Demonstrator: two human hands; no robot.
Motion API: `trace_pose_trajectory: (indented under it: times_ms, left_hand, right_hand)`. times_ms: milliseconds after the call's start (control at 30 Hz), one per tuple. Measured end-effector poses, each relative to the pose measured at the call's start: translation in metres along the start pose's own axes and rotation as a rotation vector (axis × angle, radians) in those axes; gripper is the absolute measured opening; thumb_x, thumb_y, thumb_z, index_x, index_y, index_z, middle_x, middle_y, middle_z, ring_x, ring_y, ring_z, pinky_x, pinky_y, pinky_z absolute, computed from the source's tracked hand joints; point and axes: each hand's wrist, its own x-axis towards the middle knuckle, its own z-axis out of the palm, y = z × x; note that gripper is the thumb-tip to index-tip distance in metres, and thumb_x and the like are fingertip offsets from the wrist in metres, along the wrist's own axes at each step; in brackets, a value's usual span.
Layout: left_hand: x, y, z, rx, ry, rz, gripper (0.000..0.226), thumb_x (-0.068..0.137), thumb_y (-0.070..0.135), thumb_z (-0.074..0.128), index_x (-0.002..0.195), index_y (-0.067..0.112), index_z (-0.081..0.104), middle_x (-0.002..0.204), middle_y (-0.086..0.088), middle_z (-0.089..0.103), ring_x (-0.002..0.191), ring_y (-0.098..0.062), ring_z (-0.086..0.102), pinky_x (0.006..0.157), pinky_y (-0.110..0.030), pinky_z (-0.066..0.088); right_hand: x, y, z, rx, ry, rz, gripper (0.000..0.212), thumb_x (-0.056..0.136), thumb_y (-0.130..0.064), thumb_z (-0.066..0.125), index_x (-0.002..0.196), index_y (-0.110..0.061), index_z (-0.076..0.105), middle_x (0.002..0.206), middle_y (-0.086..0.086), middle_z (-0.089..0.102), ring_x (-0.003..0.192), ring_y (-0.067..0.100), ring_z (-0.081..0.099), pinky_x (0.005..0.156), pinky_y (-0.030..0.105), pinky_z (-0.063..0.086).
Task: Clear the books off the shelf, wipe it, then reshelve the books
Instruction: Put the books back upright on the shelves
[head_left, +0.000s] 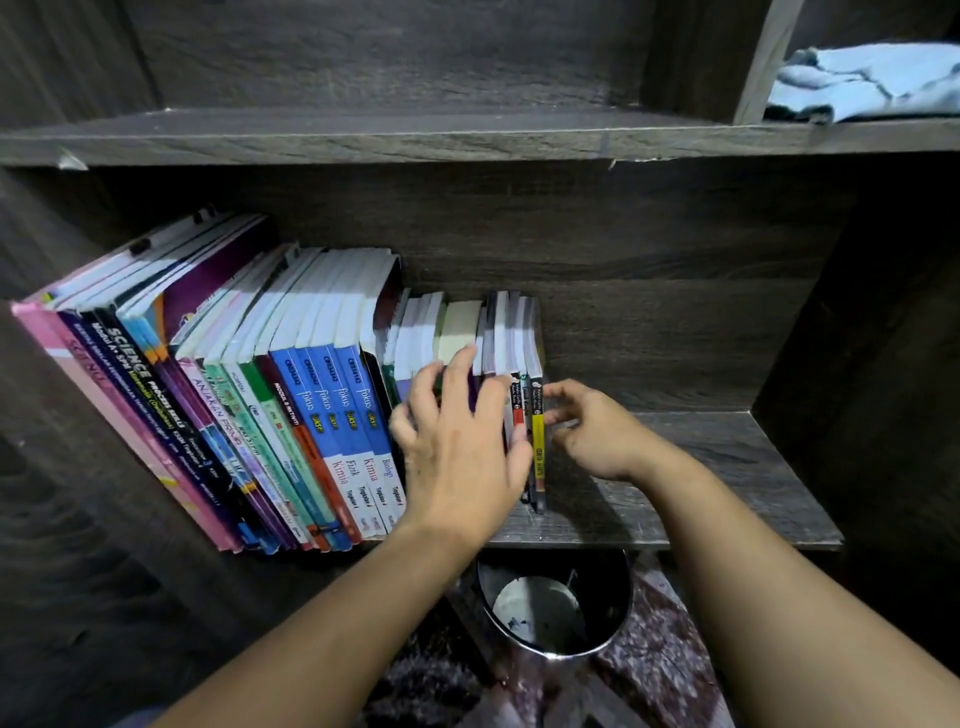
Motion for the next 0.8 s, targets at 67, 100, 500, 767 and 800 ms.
trace_pose_trajectory:
  times_ms: [67, 100, 500, 767, 800]
  left_hand:
    - [-0.002, 0.000, 0.001, -0.072, -0.014, -0.018, 0.044, 0.094, 0.039, 0.050, 0.135, 0.025, 0.047, 0.149, 0.001, 0.038, 0.128, -0.018, 0.030, 0.101, -0.042, 0.024]
    - [-0.003, 0.000, 0.003, -0.098, -0.049, -0.027, 0.049, 0.097, 0.037, 0.044, 0.144, 0.026, 0.037, 0.151, 0.005, 0.035, 0.129, -0.013, 0.029, 0.101, -0.036, 0.019]
    - [0.016, -0.012, 0.001, -0.125, 0.146, 0.000, 0.016, 0.089, 0.032, 0.065, 0.095, 0.017, 0.064, 0.100, 0.003, 0.063, 0.094, -0.021, 0.050, 0.076, -0.034, 0.035]
    - [-0.001, 0.012, -0.026, -0.289, -0.059, -0.146, 0.049, 0.085, 0.015, 0.058, 0.120, 0.028, 0.027, 0.108, 0.000, 0.032, 0.084, -0.019, 0.051, 0.072, -0.030, 0.041]
    - [0.001, 0.012, -0.026, -0.286, -0.120, -0.155, 0.068, 0.086, 0.014, 0.059, 0.134, 0.036, 0.016, 0.112, -0.002, 0.034, 0.088, -0.020, 0.052, 0.075, -0.031, 0.045]
  right_hand:
    - [0.000, -0.001, 0.000, -0.002, -0.009, 0.000, 0.048, 0.087, 0.008, 0.052, 0.130, -0.014, 0.050, 0.110, 0.013, 0.065, 0.077, 0.011, 0.057, 0.056, 0.012, 0.039]
    - [0.000, -0.001, 0.001, 0.003, -0.009, 0.003, 0.049, 0.086, 0.008, 0.052, 0.130, -0.013, 0.049, 0.109, 0.012, 0.065, 0.080, 0.013, 0.059, 0.059, 0.014, 0.040]
    - [-0.006, -0.005, 0.003, 0.004, 0.002, 0.012, 0.049, 0.087, 0.003, 0.054, 0.132, -0.016, 0.049, 0.113, 0.014, 0.065, 0.100, 0.025, 0.064, 0.072, 0.022, 0.048]
    - [-0.007, -0.006, 0.005, -0.004, 0.043, 0.000, 0.047, 0.087, 0.004, 0.053, 0.131, -0.012, 0.049, 0.112, 0.016, 0.064, 0.095, 0.022, 0.062, 0.071, 0.018, 0.044]
    - [-0.005, -0.005, 0.006, -0.001, 0.047, 0.002, 0.047, 0.087, 0.004, 0.054, 0.130, -0.013, 0.049, 0.111, 0.016, 0.064, 0.099, 0.024, 0.062, 0.077, 0.021, 0.047]
